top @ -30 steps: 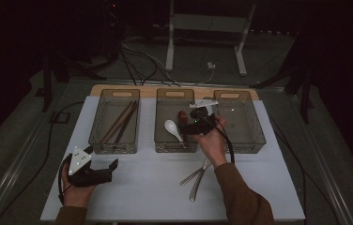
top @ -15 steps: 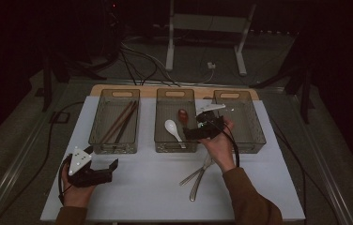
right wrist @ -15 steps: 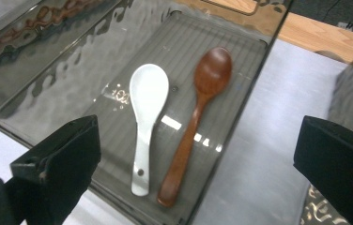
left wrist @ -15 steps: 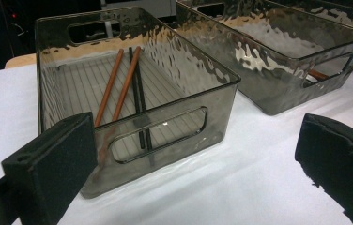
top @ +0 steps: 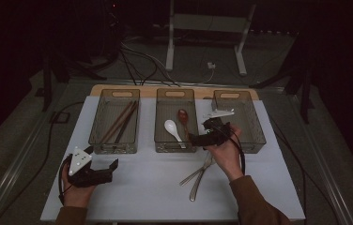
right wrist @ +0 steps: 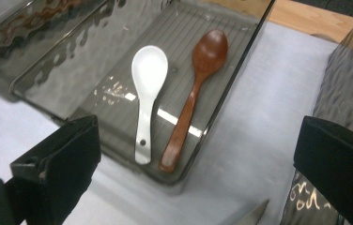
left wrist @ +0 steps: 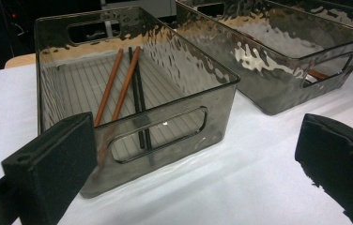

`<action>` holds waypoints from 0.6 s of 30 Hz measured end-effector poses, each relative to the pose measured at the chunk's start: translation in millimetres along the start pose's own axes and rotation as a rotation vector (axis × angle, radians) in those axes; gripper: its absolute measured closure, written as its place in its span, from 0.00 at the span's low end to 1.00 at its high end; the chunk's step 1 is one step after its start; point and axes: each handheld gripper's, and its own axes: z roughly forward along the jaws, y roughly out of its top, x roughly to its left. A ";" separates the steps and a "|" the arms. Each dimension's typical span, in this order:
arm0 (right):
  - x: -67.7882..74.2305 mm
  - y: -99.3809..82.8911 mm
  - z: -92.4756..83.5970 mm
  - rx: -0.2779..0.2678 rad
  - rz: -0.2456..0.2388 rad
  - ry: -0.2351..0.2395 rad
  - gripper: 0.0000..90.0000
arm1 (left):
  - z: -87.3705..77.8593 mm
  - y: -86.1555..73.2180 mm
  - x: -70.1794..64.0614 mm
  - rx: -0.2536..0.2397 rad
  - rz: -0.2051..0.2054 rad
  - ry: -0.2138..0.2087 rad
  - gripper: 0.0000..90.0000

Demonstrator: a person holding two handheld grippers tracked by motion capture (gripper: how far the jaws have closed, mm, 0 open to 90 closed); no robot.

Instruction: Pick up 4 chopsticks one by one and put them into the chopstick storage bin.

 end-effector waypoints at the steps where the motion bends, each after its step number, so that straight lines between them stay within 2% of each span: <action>1: 0.3 -1.6 -0.9 0.001 -0.003 0.000 0.01 | 0.0 0.0 0.1 0.001 0.001 0.000 0.01; 4: 1.0 -5.7 -4.4 0.000 0.005 0.004 0.01 | -0.1 -0.1 0.1 0.001 0.000 0.000 0.01; 13: 5.8 -19.1 -14.0 0.003 -0.020 -0.001 0.01 | -0.3 0.2 -0.3 -0.002 -0.001 0.001 0.01; 18: 5.6 -27.2 -17.6 0.007 -0.016 -0.003 0.01 | -0.3 0.2 -0.4 -0.001 -0.001 0.001 0.01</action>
